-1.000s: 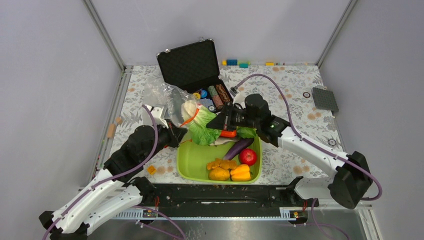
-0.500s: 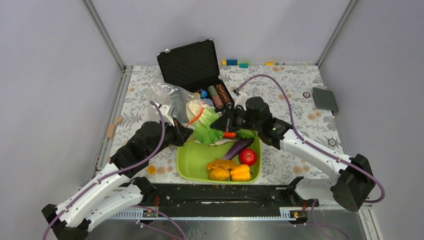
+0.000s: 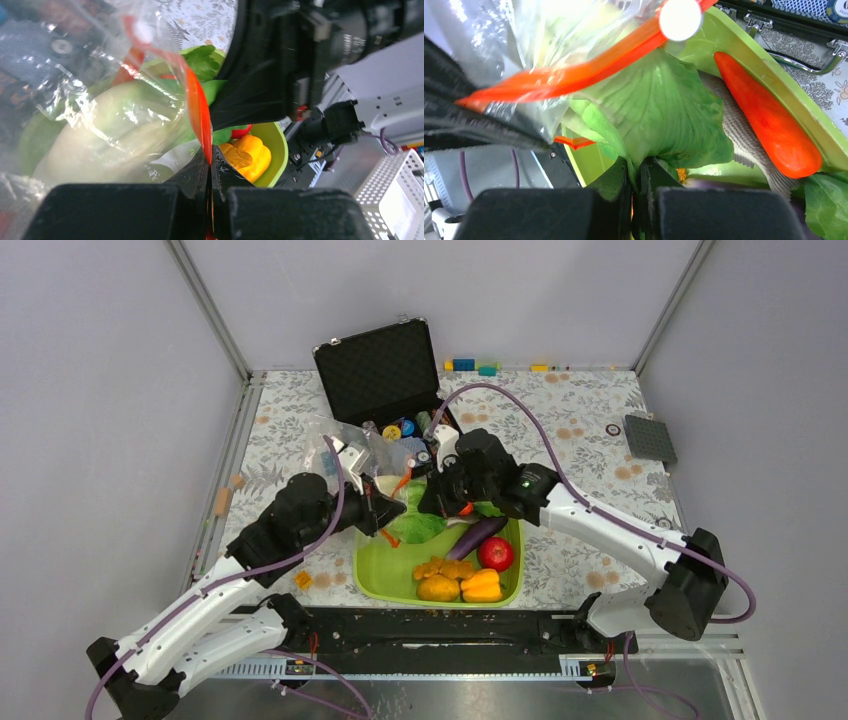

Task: Place the food in the zip-top bag and seal the zipper
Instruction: Place the fake vegetable in the zipper food storage bag.

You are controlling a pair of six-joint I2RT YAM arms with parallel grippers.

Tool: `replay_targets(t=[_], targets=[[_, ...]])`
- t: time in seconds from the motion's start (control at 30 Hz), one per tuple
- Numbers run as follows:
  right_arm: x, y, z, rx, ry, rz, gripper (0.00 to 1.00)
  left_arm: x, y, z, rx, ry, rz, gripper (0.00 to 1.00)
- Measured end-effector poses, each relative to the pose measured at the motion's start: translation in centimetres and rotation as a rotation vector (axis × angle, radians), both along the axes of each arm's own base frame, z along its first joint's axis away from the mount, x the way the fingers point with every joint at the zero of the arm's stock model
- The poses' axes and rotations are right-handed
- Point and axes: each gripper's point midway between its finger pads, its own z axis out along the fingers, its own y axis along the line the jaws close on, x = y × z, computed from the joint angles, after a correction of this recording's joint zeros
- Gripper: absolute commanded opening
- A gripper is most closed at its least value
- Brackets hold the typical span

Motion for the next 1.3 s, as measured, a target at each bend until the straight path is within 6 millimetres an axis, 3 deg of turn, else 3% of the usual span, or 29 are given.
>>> replay_targets(t=[0.1,0.37,0.63,0.83,1.07,1.3], targets=[[0.4,0.3,-0.4,0.002,0.023,-0.036,0.0,-0.7,-0.5,0.0,0.0,-0.003,-0.056,0.0],[1.7,2.1,1.9,0.188,0.108,-0.158,0.0,-1.3,-0.7,-1.0,-0.002,-0.008,-0.094,0.0],[3.4,2.0,1.8,0.397,0.297,-0.253,0.0,-1.6,0.4,-2.7,-0.01,-0.012,-0.053,0.0],[3.3,2.1,2.0,0.487,0.361,-0.289,0.0,-1.5,0.7,-3.6,-0.035,0.007,-0.019,0.0],[3.4,1.3,3.2,0.635,0.395,-0.357,0.0,-1.3,0.7,-3.0,-0.1,0.014,0.014,0.0],[4.1,0.9,3.8,0.658,0.319,-0.373,0.0,-1.2,0.2,-1.6,-0.173,0.023,0.021,0.0]])
